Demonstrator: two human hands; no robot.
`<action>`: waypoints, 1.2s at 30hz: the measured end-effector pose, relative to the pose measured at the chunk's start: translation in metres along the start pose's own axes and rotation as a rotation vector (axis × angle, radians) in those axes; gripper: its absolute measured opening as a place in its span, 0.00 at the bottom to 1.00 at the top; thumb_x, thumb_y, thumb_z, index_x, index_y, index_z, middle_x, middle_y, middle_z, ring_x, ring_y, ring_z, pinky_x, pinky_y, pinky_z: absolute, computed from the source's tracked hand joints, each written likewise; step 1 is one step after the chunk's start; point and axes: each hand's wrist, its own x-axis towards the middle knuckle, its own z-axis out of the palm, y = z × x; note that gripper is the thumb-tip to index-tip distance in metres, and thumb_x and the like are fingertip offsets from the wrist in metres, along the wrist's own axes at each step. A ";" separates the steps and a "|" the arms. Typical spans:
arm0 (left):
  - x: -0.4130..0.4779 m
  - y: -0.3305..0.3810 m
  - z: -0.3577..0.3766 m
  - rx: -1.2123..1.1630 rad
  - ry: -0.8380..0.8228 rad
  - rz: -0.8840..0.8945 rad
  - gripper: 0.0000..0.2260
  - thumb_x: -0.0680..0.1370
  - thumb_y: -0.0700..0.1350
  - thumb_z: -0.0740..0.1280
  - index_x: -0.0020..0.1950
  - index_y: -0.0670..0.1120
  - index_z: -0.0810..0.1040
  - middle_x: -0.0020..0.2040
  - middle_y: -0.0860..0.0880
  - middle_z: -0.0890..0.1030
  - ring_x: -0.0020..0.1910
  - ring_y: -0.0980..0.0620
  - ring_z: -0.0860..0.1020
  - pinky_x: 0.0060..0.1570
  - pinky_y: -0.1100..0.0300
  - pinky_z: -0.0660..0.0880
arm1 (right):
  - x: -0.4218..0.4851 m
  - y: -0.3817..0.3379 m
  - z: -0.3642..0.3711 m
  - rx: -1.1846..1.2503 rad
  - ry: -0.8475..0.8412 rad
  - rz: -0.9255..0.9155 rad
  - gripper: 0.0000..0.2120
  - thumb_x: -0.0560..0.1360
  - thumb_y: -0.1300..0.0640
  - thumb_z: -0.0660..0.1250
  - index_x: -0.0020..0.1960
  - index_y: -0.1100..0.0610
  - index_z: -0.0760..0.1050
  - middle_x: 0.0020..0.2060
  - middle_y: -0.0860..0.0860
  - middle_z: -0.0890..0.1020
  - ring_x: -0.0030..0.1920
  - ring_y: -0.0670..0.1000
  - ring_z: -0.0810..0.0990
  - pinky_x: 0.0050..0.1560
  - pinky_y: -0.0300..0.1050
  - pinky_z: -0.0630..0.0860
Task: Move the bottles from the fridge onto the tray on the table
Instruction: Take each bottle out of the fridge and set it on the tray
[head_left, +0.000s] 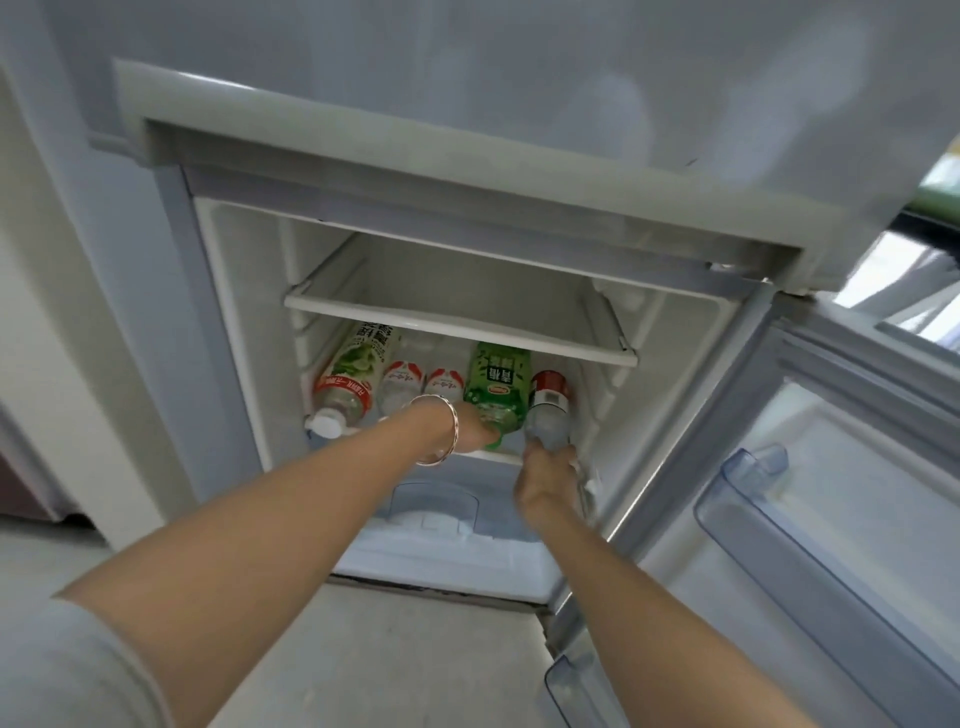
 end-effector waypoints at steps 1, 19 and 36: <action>-0.003 0.002 -0.001 0.021 0.002 0.003 0.22 0.80 0.52 0.56 0.71 0.43 0.68 0.68 0.45 0.72 0.63 0.44 0.73 0.62 0.51 0.74 | -0.007 -0.001 -0.001 0.007 0.039 -0.026 0.22 0.79 0.59 0.59 0.72 0.57 0.62 0.68 0.62 0.67 0.62 0.62 0.72 0.58 0.51 0.71; -0.174 0.092 -0.037 0.224 0.116 0.097 0.24 0.67 0.49 0.73 0.60 0.42 0.76 0.50 0.40 0.82 0.34 0.44 0.79 0.29 0.59 0.75 | -0.150 0.002 -0.208 0.037 0.296 -0.514 0.17 0.75 0.55 0.65 0.61 0.56 0.66 0.53 0.61 0.78 0.51 0.64 0.79 0.42 0.49 0.68; -0.363 0.246 -0.095 -0.278 0.201 0.378 0.22 0.69 0.44 0.76 0.61 0.45 0.77 0.58 0.43 0.82 0.51 0.43 0.84 0.49 0.49 0.82 | -0.248 0.117 -0.369 0.580 -0.015 -0.569 0.36 0.66 0.58 0.77 0.70 0.56 0.65 0.53 0.48 0.80 0.54 0.47 0.79 0.62 0.47 0.73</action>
